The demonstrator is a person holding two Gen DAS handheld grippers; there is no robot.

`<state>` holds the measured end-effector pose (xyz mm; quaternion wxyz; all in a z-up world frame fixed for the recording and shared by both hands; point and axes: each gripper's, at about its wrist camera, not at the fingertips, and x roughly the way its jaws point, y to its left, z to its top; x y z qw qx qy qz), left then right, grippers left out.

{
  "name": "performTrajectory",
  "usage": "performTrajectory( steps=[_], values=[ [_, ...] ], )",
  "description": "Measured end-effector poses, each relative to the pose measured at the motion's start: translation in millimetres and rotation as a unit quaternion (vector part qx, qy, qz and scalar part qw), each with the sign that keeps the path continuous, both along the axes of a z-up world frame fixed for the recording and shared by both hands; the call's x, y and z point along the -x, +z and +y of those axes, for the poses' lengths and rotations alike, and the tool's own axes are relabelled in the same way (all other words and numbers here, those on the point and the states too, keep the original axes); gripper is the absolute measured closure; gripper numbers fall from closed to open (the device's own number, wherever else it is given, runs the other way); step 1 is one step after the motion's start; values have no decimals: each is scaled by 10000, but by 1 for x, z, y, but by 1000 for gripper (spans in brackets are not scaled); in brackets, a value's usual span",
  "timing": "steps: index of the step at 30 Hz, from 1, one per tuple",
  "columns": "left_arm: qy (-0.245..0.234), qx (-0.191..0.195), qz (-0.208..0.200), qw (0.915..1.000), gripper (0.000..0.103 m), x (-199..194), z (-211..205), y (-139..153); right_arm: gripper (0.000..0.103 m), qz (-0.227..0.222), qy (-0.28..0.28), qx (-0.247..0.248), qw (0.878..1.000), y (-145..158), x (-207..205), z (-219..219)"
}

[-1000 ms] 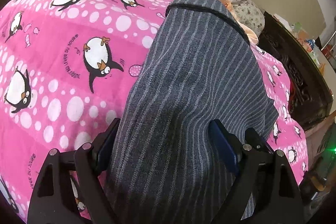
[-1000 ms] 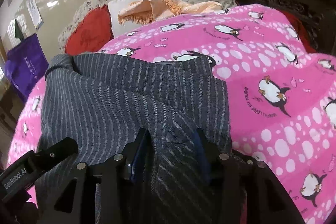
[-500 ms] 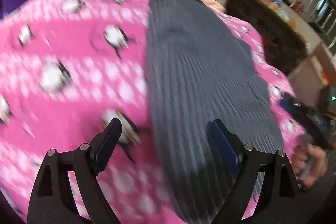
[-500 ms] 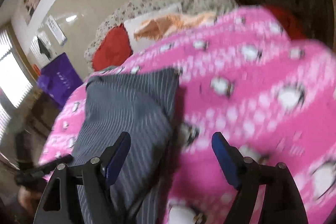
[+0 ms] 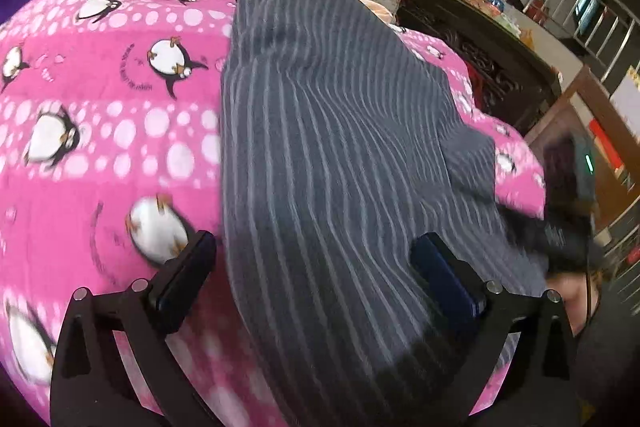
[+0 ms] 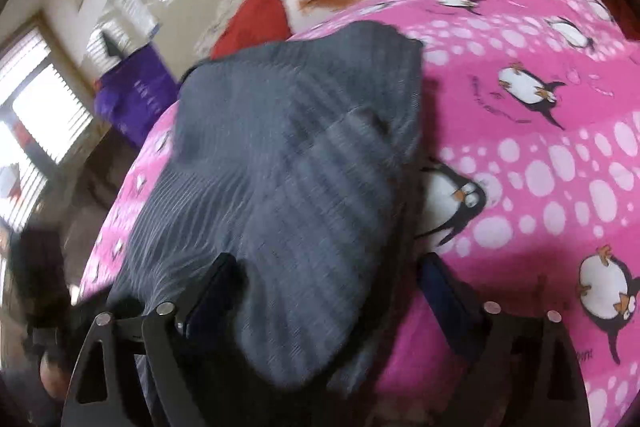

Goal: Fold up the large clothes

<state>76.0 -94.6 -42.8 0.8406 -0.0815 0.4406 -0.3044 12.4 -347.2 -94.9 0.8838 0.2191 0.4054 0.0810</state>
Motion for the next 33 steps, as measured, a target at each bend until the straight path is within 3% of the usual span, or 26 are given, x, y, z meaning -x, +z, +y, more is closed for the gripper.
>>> performTrajectory(
  steps=[2, 7, 10, 11, 12, 13, 14, 15, 17, 24, 28, 31, 33],
  values=[
    [-35, 172, 216, 9996, 2, -22, 6, 1, 33, 11, 145, -369, 9992, -1, 11, 0],
    [-116, 283, 497, 9983, 2, -65, 11, -5, 44, -72, 225, -566, 9981, -11, 19, -2],
    [-559, -171, 239, 9980, 2, -66, -8, -5, 50, -102, 129, -553, 9983, -15, 4, 1],
    [-760, -250, 150, 9967, 14, -61, -15, -3, 51, -116, 101, -520, 9985, -16, -1, 2],
    [-850, -179, 124, 9961, 39, -57, -16, -2, 51, -96, 92, -461, 9988, -17, -5, 5],
    [-846, -131, 118, 9963, 43, -51, -16, -1, 52, -78, 71, -443, 9990, -17, -5, 4],
    [-781, -119, -35, 9969, 63, -44, -14, 4, 53, -63, 28, -493, 9988, -17, -3, 4],
    [-756, -67, -133, 9970, 73, -38, -14, 8, 55, -21, 5, -608, 9981, -18, -1, 4],
    [-620, 55, -262, 9977, 77, -30, -9, 18, 61, 74, -43, -860, 9963, -18, 6, 5],
    [-415, 78, -423, 9982, 80, -8, 33, 43, 64, 188, -19, -1632, 9864, -13, 10, 42],
    [-18, -73, -243, 9997, 80, -12, 98, 37, 65, 240, 446, -1783, 9827, -13, -7, 91],
    [265, -158, 211, 9993, 70, -23, 127, 18, 63, 335, 572, -1663, 9839, -15, -19, 123],
    [258, -313, 190, 9990, 60, -15, 130, 14, 59, 324, 413, -1524, 9869, -12, -18, 125]
  ],
)
